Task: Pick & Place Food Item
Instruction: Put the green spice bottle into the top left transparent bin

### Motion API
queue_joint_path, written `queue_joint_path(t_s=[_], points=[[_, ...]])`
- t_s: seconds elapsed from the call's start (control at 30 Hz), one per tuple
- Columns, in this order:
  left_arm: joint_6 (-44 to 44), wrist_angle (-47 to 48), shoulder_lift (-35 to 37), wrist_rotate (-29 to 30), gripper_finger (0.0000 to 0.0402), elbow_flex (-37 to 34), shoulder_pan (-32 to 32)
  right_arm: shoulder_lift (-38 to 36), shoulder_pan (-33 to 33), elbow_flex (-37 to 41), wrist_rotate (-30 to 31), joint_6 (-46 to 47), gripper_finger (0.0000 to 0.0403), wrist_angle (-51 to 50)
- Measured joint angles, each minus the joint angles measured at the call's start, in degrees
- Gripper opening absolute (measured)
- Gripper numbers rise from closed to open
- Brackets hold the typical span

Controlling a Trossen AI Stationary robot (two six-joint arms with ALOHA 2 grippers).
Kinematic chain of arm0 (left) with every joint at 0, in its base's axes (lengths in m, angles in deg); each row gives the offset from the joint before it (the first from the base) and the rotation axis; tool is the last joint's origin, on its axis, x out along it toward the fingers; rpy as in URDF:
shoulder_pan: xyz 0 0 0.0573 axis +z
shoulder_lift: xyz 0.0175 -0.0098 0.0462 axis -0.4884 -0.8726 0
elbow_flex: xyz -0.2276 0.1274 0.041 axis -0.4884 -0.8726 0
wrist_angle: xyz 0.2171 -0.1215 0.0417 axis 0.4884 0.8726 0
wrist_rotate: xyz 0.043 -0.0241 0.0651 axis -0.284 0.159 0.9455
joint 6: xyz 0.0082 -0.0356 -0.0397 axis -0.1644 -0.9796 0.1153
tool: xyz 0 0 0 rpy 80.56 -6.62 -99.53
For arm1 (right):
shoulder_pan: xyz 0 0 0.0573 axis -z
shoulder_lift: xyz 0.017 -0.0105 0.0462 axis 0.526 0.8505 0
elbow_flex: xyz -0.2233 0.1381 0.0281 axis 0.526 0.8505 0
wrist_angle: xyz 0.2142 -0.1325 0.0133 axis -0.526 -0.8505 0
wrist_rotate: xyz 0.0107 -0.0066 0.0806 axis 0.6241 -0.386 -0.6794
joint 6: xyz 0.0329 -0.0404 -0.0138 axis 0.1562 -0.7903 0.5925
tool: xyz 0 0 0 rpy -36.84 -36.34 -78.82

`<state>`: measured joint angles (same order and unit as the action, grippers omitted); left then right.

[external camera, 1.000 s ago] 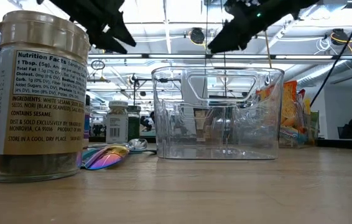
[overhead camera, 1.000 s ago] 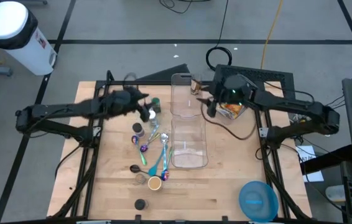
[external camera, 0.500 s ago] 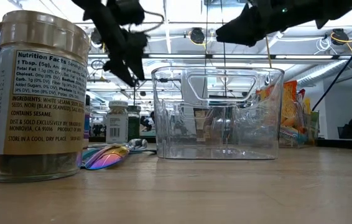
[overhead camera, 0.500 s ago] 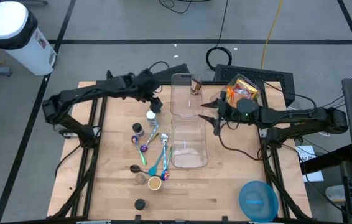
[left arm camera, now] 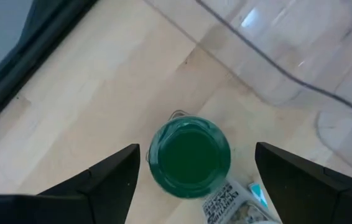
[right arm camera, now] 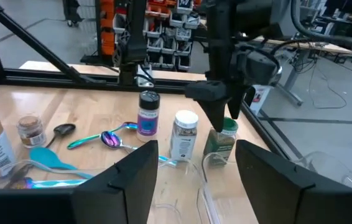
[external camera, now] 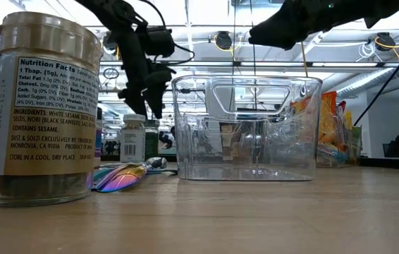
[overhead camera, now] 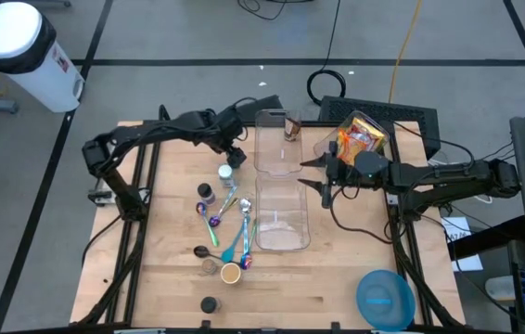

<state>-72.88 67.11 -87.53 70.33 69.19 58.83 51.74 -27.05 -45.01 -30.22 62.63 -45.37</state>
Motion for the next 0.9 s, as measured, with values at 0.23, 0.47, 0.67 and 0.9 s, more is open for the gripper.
queue_joint_path(t_s=[0.23, 0.47, 0.67, 0.9], points=[[0.0, 0.1, -2.0, 0.4, 0.0306, -0.1, 0.0, 0.0, 0.1, 0.0, 0.0, 0.0, 0.0204, 0.0], [-0.7, 1.3, -1.6, 0.0, 0.0222, -0.1, 0.0, 0.0, 0.1, 0.0, 0.0, 0.0, 0.0201, -0.1], [-0.6, 2.4, -1.5, 0.2, 0.0203, 0.0, 0.0, 0.0, 0.1, 0.0, 0.0, 0.0, 0.0201, -0.3], [0.0, 9.8, -1.3, 3.6, 0.0203, 9.0, 0.0, 0.0, 0.1, 0.0, 0.0, 0.0, 0.0201, -0.3]])
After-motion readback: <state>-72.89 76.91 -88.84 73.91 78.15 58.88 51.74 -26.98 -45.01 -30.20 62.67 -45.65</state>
